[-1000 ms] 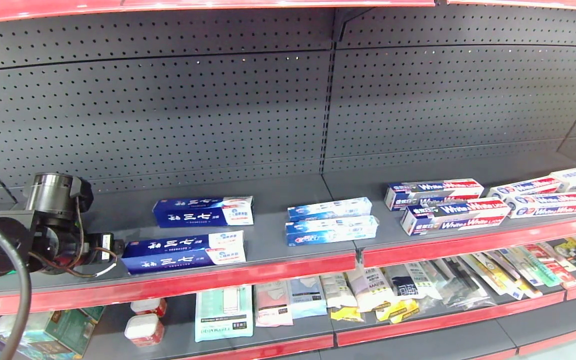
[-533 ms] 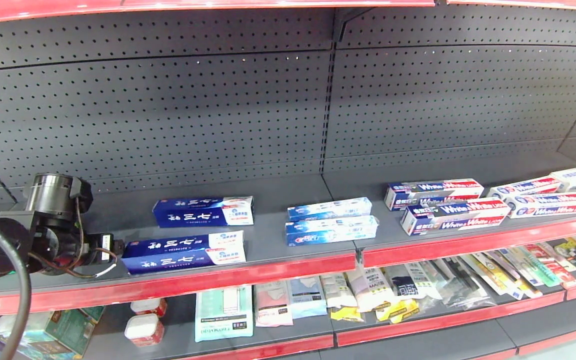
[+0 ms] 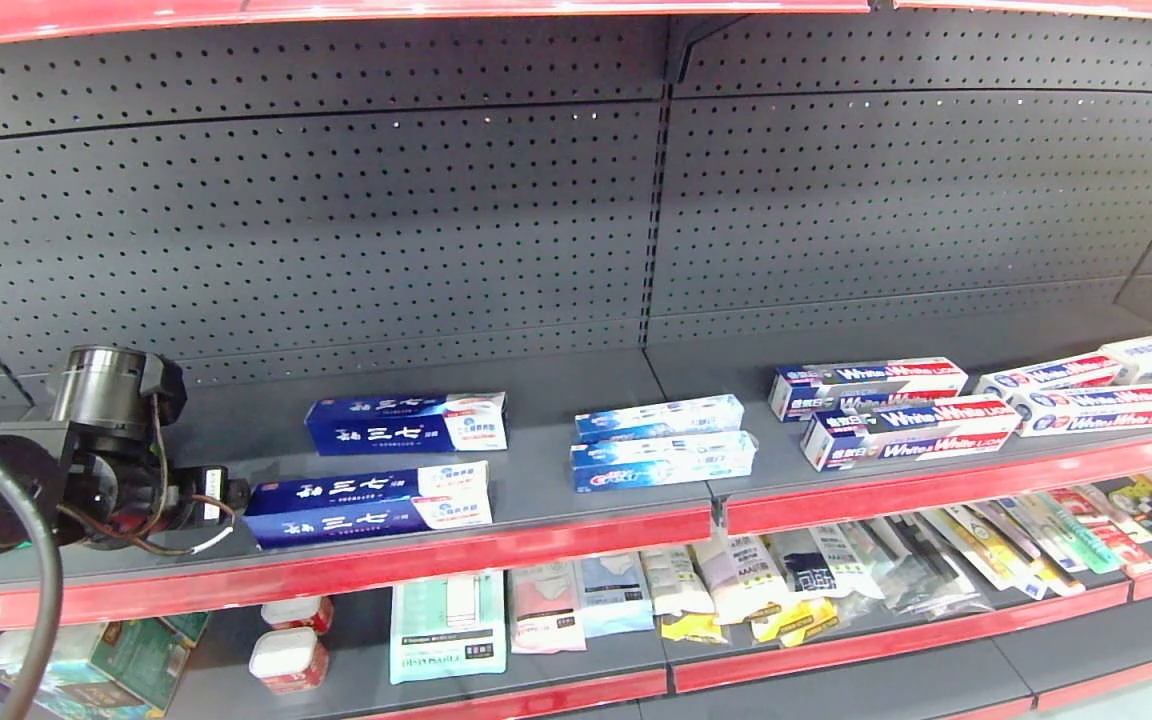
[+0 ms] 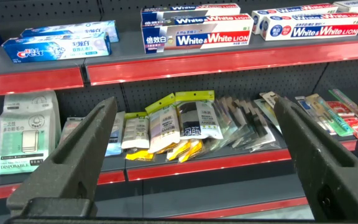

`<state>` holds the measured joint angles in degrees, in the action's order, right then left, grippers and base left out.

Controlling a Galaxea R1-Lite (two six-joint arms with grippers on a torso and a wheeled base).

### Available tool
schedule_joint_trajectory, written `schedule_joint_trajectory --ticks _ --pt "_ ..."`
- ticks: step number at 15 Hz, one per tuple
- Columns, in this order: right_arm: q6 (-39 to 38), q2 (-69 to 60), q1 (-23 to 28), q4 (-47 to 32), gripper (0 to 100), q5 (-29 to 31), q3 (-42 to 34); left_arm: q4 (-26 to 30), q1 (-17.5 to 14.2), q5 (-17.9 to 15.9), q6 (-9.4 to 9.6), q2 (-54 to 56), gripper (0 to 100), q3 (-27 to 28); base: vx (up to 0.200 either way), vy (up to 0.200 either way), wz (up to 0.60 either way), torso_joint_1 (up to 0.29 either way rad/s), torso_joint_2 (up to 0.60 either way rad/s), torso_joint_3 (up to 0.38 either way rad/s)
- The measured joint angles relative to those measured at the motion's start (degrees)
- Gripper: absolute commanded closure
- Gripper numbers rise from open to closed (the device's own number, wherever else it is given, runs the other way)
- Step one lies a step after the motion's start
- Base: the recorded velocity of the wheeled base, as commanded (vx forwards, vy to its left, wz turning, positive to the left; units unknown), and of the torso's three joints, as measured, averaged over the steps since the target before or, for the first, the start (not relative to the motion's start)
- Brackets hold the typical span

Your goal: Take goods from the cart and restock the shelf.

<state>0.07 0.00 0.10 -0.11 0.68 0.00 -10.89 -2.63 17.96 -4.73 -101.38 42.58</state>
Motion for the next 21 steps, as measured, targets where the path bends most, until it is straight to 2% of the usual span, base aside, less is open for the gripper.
schedule_joint_trajectory --ticks 10,14,18,21 --pt "0.02 0.00 0.00 0.01 0 0.00 0.00 -0.09 0.63 0.02 -0.02 0.00 0 0.11 0.000 0.000 0.00 0.000 0.00 0.000" --pt "0.00 0.00 0.00 0.01 0 0.02 0.00 -0.02 0.35 0.21 0.52 1.84 0 -0.16 0.000 0.000 0.00 0.000 0.00 0.000" --pt "-0.02 0.00 0.00 0.01 0 0.02 0.00 0.74 -0.45 -0.59 1.48 11.24 0 -2.47 0.000 0.000 0.00 0.000 0.00 0.000" --pt "0.00 0.00 0.00 0.01 0 0.02 0.00 2.51 -0.61 -3.75 2.38 23.45 0 -7.91 0.000 0.000 0.00 0.000 0.00 0.000"
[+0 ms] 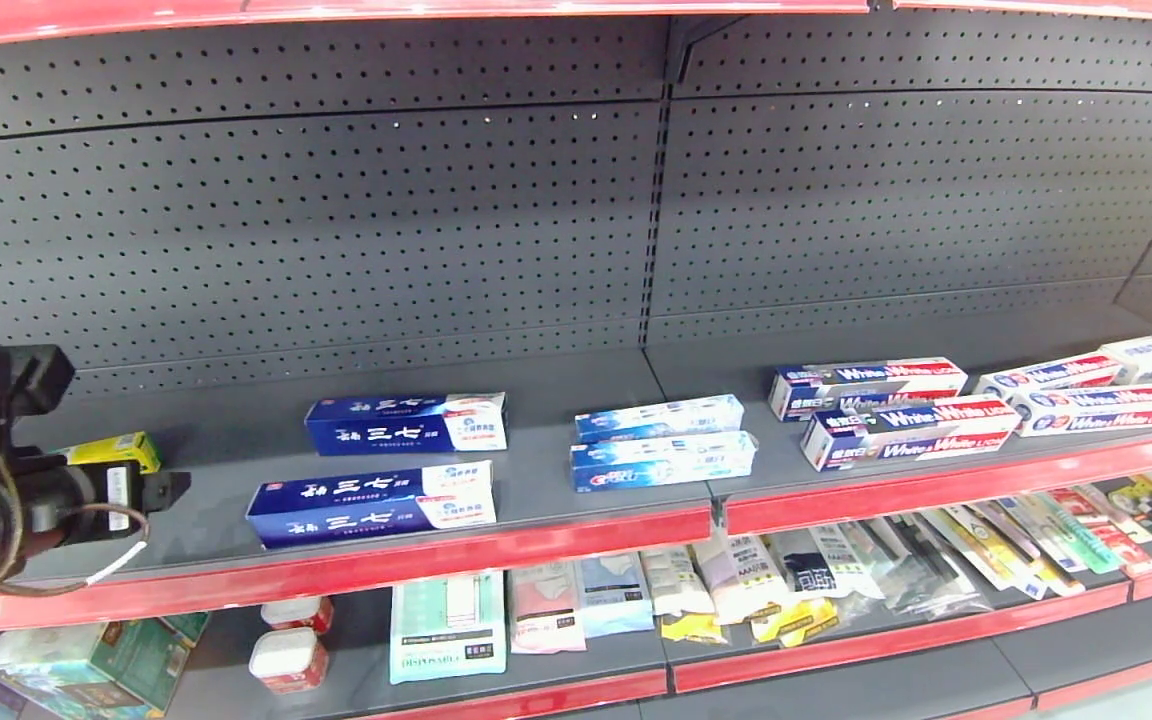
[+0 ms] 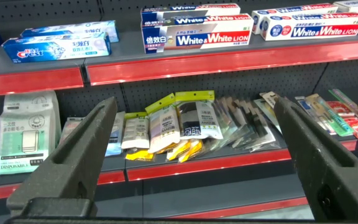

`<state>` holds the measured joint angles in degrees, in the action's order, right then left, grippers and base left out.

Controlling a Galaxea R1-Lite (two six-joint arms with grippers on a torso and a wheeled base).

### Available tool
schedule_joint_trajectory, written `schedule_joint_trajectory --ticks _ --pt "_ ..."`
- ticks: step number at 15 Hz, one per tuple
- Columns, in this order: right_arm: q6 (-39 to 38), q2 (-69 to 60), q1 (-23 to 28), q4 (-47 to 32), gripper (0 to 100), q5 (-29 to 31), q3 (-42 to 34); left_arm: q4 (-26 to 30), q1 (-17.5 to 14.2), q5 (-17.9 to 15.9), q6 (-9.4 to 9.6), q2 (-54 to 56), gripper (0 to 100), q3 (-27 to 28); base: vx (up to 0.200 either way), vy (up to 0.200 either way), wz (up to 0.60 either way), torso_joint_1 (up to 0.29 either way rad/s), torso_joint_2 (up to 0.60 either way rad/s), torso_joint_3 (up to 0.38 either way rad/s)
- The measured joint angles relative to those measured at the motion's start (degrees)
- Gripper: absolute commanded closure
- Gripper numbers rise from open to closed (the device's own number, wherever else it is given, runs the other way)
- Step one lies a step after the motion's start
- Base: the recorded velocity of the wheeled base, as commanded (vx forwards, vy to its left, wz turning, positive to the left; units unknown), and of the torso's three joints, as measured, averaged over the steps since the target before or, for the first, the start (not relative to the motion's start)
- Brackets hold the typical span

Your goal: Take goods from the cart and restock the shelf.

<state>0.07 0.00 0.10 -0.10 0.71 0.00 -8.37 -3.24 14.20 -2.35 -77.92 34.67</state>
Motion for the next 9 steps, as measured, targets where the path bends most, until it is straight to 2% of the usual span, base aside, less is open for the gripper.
schedule_joint_trajectory --ticks 3,6,9 --pt "0.00 0.00 0.00 -0.01 0 -0.02 0.00 2.68 0.02 -5.03 0.41 16.46 0 -7.34 0.000 0.000 0.00 0.000 0.00 0.000" --pt "0.00 0.02 0.00 -0.01 0 0.00 0.00 3.93 0.13 -12.57 0.74 33.19 0 -15.93 0.000 0.000 0.00 0.000 0.00 0.000" --pt "0.00 0.05 0.01 0.00 0 -0.02 0.00 4.46 0.18 -15.98 2.62 48.19 0 -25.14 0.000 0.000 0.00 0.000 0.00 0.000"
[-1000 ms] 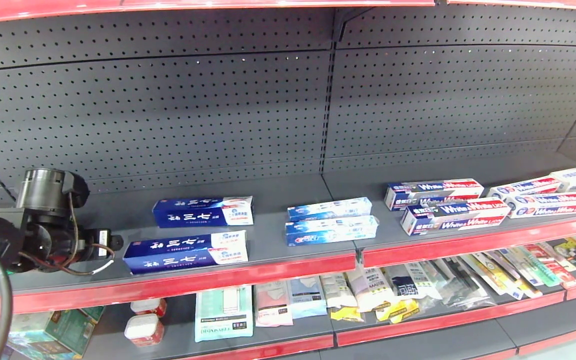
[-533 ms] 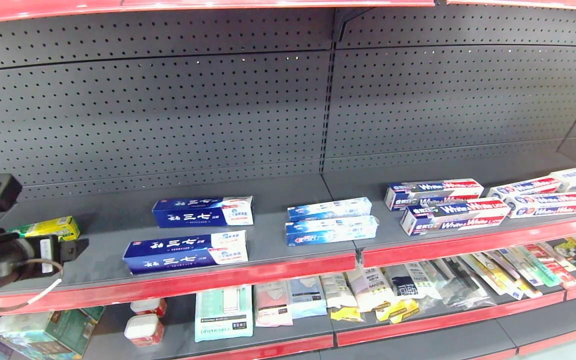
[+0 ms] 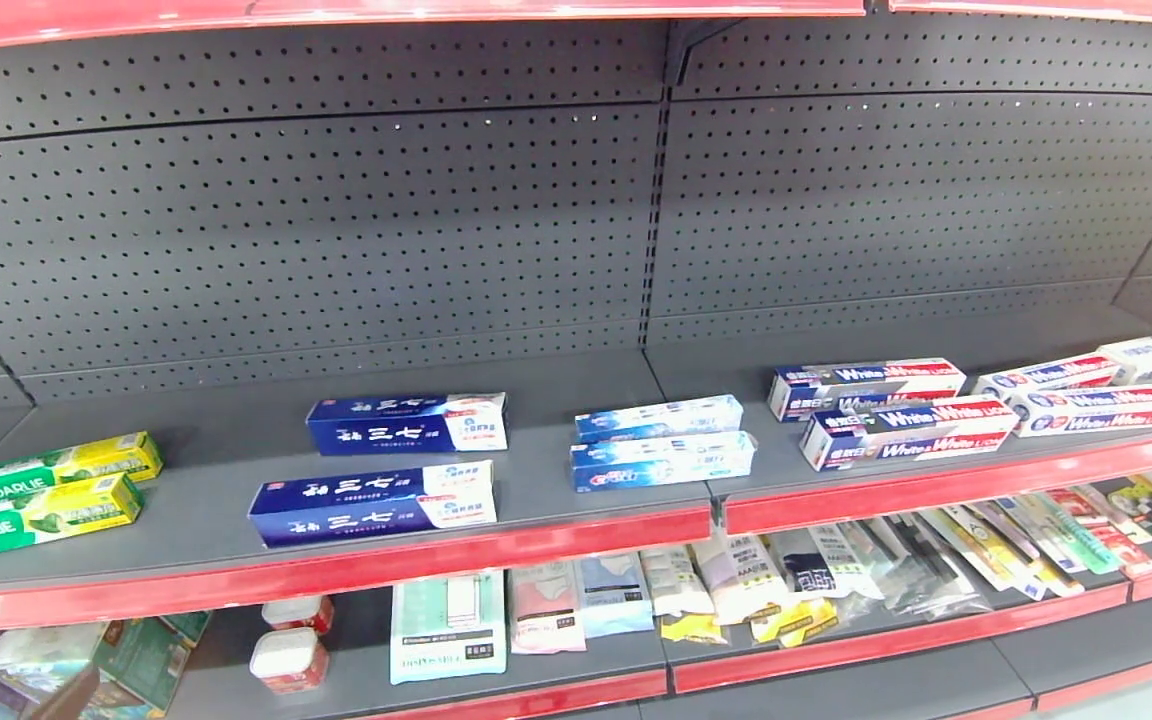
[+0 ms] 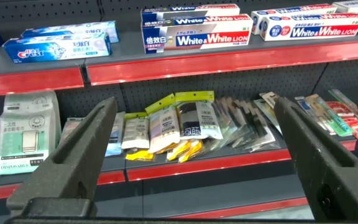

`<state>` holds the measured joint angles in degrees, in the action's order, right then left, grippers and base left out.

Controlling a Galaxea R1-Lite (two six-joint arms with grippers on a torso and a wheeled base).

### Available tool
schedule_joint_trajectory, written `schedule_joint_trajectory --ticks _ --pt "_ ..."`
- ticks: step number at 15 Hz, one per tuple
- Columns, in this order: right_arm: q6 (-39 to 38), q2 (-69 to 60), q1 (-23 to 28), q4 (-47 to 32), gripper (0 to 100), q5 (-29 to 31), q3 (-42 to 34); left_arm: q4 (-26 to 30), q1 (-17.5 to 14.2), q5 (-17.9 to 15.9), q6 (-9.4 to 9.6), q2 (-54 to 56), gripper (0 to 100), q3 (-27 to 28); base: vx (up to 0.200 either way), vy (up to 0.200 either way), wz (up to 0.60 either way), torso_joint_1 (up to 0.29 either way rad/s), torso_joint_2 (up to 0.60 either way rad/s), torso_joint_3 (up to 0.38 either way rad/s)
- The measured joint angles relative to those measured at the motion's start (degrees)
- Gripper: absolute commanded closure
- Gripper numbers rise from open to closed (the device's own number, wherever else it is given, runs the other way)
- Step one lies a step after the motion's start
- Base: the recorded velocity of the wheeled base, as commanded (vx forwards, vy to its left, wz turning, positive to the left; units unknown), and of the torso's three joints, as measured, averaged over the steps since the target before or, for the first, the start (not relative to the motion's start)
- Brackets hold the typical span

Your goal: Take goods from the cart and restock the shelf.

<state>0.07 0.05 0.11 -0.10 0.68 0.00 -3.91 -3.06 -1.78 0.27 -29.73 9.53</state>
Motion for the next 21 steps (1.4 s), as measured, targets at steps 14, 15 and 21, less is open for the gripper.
schedule_joint_trajectory --ticks 14,15,21 --pt "0.09 0.00 -0.01 -0.06 0 0.02 0.00 3.84 0.72 3.33 0.27 26.38 0 -9.53 0.000 0.000 0.13 0.001 0.00 0.000" --pt "0.09 0.00 0.00 -0.01 0 0.02 0.00 3.86 0.74 3.33 0.27 26.43 0 -9.53 0.000 0.000 0.60 -0.002 0.00 0.012" --pt "0.09 0.00 -0.01 -0.04 0 0.02 0.00 3.84 0.69 3.33 0.27 26.49 0 -9.53 0.000 0.000 0.50 0.005 0.00 0.000"
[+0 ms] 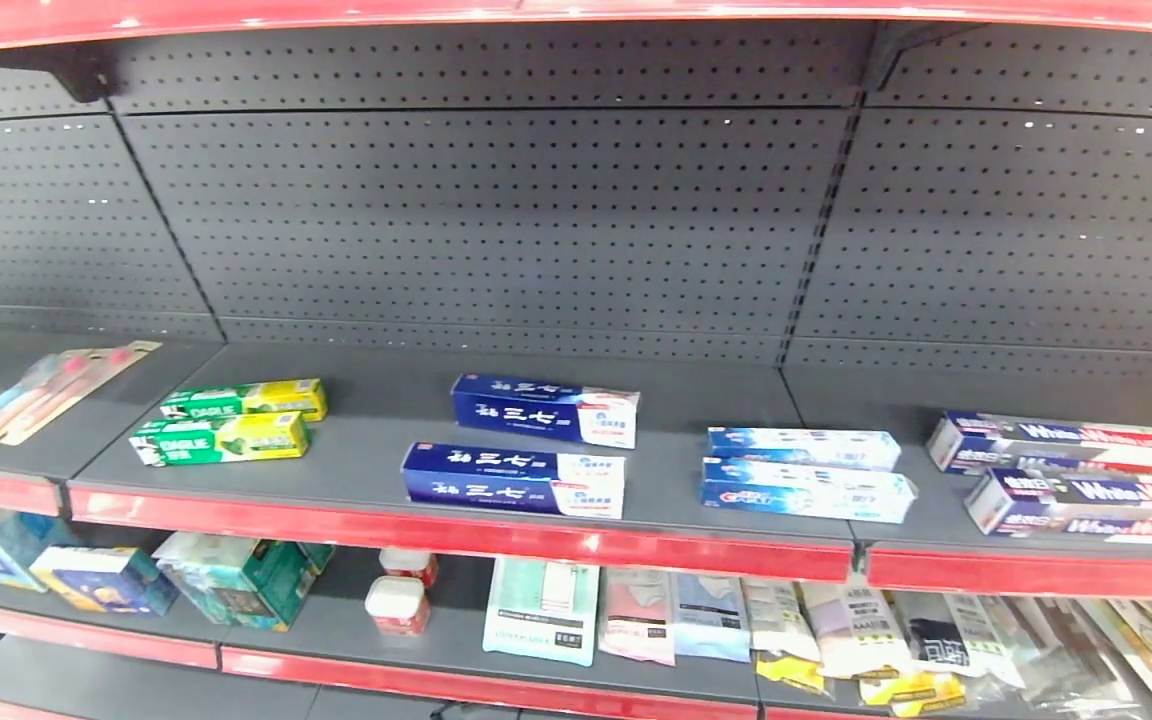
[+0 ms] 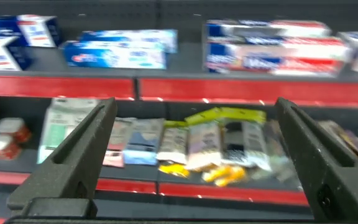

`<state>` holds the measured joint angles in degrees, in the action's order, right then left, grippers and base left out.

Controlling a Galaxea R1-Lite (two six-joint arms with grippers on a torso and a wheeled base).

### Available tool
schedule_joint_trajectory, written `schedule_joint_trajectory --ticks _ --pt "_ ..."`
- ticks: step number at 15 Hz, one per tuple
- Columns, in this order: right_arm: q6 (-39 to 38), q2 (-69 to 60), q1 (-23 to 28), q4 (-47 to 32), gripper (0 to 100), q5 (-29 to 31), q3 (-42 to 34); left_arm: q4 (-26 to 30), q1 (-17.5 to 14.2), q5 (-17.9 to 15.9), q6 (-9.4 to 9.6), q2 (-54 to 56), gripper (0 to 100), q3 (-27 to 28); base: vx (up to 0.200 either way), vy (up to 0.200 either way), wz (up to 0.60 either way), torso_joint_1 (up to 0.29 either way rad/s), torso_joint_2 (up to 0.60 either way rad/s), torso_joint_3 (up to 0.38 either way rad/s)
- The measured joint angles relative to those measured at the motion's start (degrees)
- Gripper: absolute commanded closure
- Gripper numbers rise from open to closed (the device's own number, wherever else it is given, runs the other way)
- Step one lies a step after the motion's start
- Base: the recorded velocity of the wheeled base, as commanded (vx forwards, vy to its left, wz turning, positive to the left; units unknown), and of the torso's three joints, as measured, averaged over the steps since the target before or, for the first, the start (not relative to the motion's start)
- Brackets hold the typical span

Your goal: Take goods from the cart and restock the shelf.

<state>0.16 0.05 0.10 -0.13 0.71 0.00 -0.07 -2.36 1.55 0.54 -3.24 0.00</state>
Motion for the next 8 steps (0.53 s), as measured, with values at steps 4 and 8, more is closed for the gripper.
schedule_joint_trajectory --ticks 4,8 --pt "0.00 0.00 0.01 -0.05 0 0.00 0.00 0.00 0.02 -0.02 0.00 -0.02 0 0.02 0.000 0.000 0.00 0.000 0.00 0.000" --pt "0.00 0.00 -0.02 0.00 0 0.13 0.00 0.00 0.28 -0.11 0.06 0.20 0 0.05 0.000 0.000 0.00 0.000 0.00 0.000"
